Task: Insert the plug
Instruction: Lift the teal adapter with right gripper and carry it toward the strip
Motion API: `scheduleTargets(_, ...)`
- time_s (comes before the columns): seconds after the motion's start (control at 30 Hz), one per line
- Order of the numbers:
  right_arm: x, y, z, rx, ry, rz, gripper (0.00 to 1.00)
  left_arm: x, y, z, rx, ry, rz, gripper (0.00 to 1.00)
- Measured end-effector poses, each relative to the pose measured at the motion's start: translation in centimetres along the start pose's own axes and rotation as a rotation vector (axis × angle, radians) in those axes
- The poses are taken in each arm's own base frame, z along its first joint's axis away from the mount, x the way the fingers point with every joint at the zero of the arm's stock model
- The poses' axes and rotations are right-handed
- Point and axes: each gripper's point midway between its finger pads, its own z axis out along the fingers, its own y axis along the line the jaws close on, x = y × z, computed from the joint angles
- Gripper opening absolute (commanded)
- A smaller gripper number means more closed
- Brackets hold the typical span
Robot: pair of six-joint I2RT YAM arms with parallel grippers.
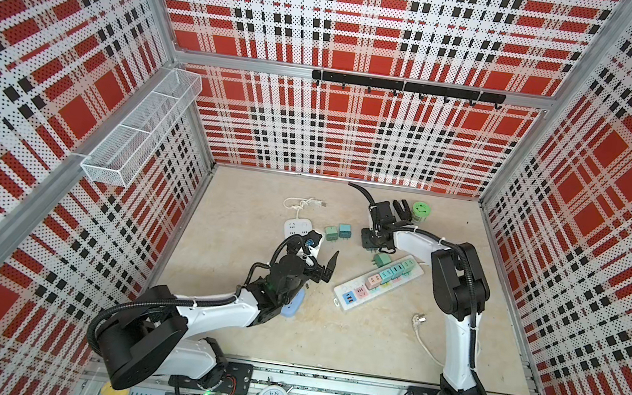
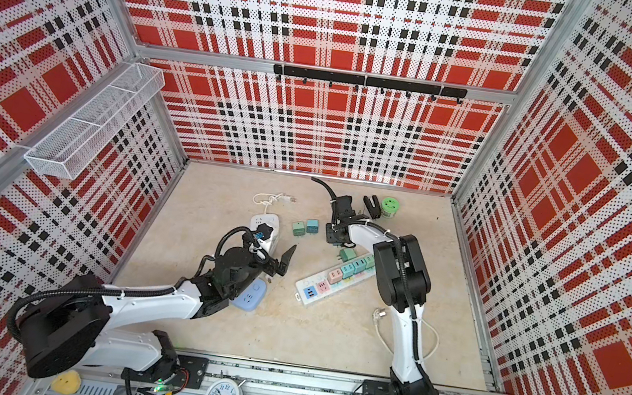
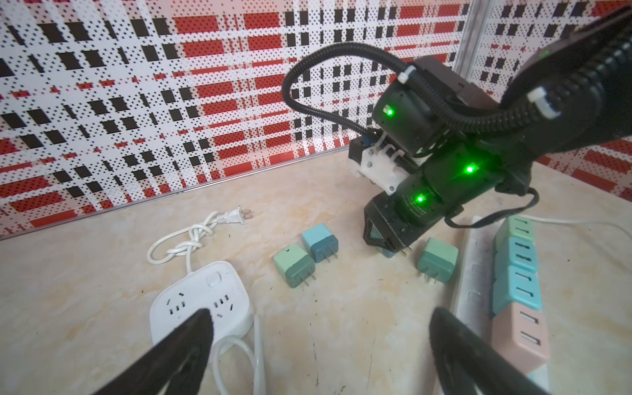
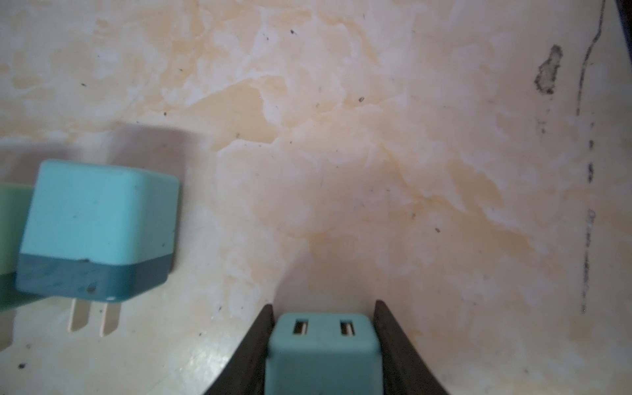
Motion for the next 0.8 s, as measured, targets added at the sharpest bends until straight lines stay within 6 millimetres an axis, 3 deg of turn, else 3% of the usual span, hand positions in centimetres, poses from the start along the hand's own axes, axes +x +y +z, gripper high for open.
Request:
scheduleTargets(0.23,1.1,1.1,-2.5,-0.029,-0.001,-0.021,0.3,-0.9,0.6,-0.3,-0.037,-0.03,-0.049,0.99)
scheduleTargets(0.53,-1.3,3.2,-11.7,-0.106,-0.229,-0.048,0.26,-2.6,-0.1,-1.3,-0.009,-0.073,-0.114,0.99)
scheduleTargets(0.8,1.9,3.3,-17.0,-0.166,-0.389,-0.063,0.19,-3.3,0.0,-2.2,-0.068,-0.097,-0.179,0.99)
